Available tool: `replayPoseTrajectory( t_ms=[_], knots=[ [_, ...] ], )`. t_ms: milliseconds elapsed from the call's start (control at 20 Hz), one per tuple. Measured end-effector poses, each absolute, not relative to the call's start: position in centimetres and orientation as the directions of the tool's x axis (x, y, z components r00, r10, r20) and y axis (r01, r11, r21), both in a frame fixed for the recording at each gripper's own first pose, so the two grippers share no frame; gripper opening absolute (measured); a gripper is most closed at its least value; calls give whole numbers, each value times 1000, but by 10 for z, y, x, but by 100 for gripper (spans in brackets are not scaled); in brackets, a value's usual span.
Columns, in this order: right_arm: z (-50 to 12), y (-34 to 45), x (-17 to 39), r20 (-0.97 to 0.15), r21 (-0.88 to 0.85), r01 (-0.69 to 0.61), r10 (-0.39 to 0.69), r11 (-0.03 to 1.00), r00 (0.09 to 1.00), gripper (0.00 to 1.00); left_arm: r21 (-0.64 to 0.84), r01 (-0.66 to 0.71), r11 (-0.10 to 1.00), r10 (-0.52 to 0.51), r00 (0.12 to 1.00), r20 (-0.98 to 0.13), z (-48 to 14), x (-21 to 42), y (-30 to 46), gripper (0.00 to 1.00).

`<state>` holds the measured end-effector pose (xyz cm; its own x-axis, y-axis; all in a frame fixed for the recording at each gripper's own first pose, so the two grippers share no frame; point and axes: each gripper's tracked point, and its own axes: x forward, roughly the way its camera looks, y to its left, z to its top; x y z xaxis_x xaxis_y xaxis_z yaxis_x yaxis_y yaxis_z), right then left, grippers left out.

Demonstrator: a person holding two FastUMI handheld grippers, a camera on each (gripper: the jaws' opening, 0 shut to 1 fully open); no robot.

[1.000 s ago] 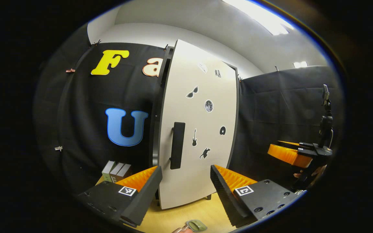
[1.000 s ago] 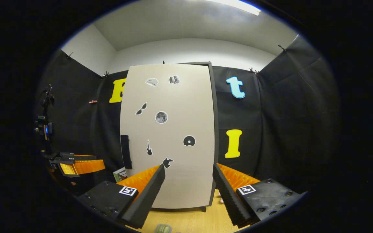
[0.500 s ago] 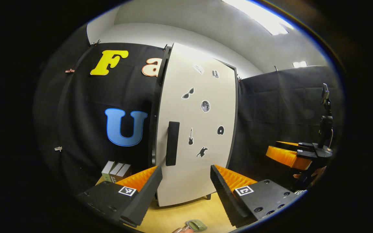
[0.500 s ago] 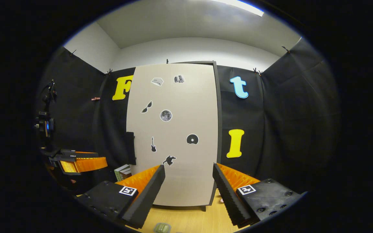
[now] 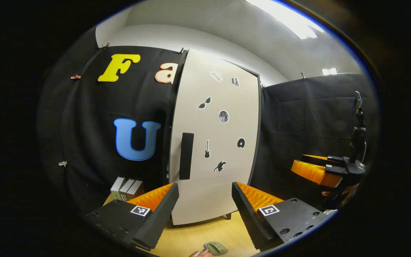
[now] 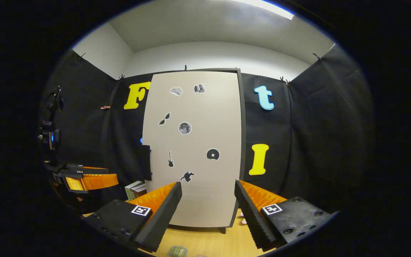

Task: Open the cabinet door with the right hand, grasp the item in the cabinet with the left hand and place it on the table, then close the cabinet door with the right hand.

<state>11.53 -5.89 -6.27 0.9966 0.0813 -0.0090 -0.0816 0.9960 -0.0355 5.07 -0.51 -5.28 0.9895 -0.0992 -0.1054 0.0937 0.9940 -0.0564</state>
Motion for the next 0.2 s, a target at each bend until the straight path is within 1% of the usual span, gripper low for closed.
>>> replayPoseTrajectory(
  t_ms=[200],
  knots=[
    [-59, -57, 117, 4, -37, -77, 78, 996, 997, 98, -30, 94, 995, -97, 989, -109, -54, 50, -4, 95]
  ],
)
